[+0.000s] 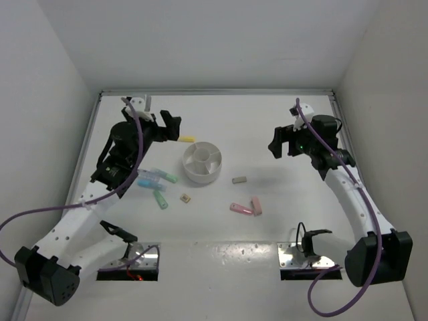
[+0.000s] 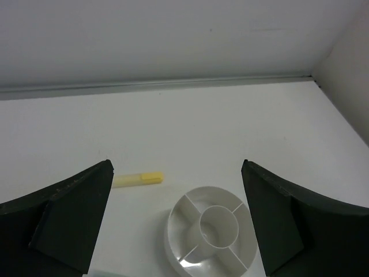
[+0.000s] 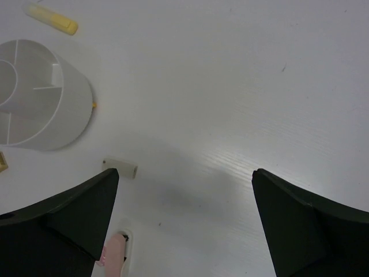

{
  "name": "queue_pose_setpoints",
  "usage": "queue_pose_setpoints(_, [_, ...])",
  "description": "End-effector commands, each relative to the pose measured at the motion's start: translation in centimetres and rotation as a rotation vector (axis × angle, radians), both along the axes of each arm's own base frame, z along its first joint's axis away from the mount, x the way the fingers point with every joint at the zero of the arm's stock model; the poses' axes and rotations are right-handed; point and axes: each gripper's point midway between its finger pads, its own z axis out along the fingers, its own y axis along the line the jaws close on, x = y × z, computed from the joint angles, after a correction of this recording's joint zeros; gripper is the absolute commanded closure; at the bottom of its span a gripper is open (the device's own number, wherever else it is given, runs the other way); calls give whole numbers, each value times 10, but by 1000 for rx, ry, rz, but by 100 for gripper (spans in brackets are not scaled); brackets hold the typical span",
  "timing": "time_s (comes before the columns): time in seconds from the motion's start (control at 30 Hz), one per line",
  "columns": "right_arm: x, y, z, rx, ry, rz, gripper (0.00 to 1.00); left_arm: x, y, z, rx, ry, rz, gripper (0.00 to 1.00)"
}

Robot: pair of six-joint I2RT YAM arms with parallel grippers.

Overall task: Sort the stationery into containers
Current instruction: Pick up the stationery from the center of the board.

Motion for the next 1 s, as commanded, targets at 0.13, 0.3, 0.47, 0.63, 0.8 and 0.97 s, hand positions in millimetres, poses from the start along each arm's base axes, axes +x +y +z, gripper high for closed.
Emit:
queue_pose_setpoints(0.13, [-1, 8, 5, -27, -71, 107, 0, 10, 12, -45, 56, 117, 74, 0])
queue_pose_setpoints(0.3, [-7, 16, -13, -53, -39, 222, 18, 13, 6, -55, 11, 157, 69, 26])
queue_pose_setpoints(0.47, [-18, 46, -20, -74, -32, 489, 80, 22, 25, -76, -82, 236, 239, 100])
queue_pose_setpoints(0.63, [-34, 62, -60, -156, 47, 804, 6, 28, 22, -114, -139, 384, 310, 1])
queue_pose_setpoints(0.8, [-43, 77, -88, -276, -95, 1028, 24, 39, 13, -129, -141, 469, 322, 1])
queue_pose_setpoints(0.97, [-41, 88, -116, -361, -79, 1132, 63, 36, 11, -125, -146, 474, 303, 1])
